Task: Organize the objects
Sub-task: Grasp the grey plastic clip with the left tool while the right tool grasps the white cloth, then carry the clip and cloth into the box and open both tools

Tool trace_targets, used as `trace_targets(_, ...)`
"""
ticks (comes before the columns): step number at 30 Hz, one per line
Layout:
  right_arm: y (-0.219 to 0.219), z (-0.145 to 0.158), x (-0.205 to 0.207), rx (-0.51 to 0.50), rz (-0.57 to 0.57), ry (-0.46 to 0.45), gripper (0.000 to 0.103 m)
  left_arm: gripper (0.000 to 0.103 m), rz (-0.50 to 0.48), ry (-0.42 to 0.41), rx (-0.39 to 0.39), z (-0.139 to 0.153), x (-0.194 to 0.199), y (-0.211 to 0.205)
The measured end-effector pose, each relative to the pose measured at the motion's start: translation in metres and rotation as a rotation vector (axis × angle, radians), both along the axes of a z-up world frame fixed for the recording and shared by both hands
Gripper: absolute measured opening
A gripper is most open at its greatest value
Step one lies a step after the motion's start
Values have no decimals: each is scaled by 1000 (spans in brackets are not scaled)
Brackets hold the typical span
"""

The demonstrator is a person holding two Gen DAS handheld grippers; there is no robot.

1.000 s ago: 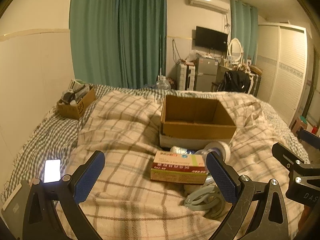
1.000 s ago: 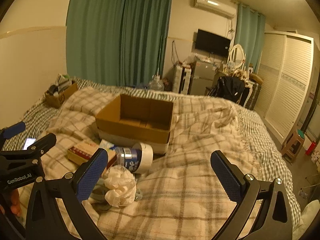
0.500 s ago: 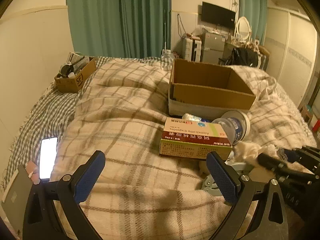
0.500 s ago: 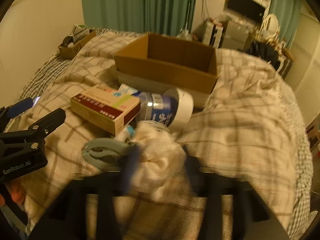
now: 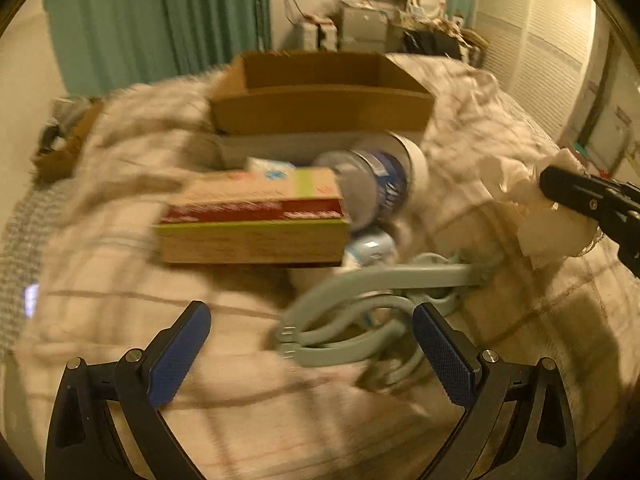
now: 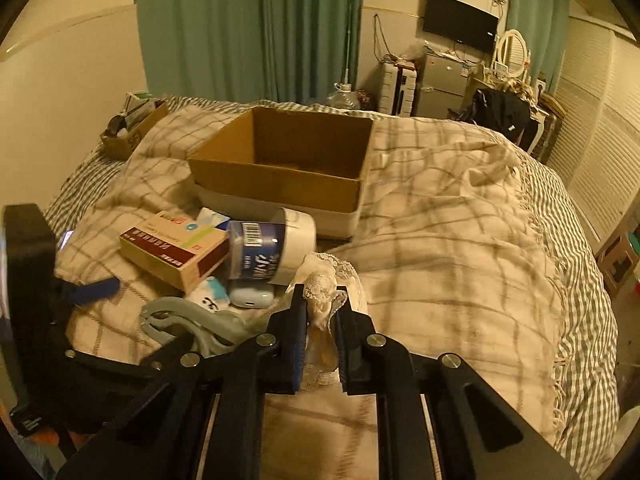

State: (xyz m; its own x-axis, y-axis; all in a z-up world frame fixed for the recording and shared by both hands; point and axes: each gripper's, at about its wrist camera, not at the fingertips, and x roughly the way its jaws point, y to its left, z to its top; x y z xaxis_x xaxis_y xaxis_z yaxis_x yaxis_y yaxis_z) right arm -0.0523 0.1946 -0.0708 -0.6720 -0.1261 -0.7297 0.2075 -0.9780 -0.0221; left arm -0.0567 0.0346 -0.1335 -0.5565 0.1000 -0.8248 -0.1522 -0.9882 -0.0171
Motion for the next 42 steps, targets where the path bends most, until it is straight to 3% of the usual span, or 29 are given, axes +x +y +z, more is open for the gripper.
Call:
trace_targets(5, 9, -6, -4, -21, -15, -14, 12, 99, -58, -33, 79, -9, -6, 12)
trace_targets(6, 9, -6, -3, -23, -13, -15, 12, 91, -71, -30, 83, -8, -4, 15)
trace_targets(8, 9, -5, -2, -22, -12, -12, 12, 85, -84, -15, 72, -4, 1, 17)
trace_targets(11, 8, -3, 1, -18, -15, -4, 12, 70, -70, -1, 85, 2, 5, 11)
trace_targets(15, 4, 4, 9, -13, -10, 13, 12, 34, -70, 6, 106, 12, 13, 2)
trace_targets(21, 0, 18, 20, -10, 0, 50, 12, 14, -165, 56, 76, 31, 41, 16)
trace_targets(27, 10, 24, 27, -10, -22, 63, 12, 10, -273, 79, 96, 39, 48, 47)
trace_targets(34, 29, 16, 28, -22, -59, 44, 12, 12, -211, 62, 19, 17, 18, 73)
trace_targets(37, 34, 12, 27, -26, -72, 36, 12, 9, -180, 118, -7, 21, 23, 74)
trace_targets(42, 35, 15, 27, -27, -64, 43, 12, 9, -153, 172, 23, 42, 29, 62)
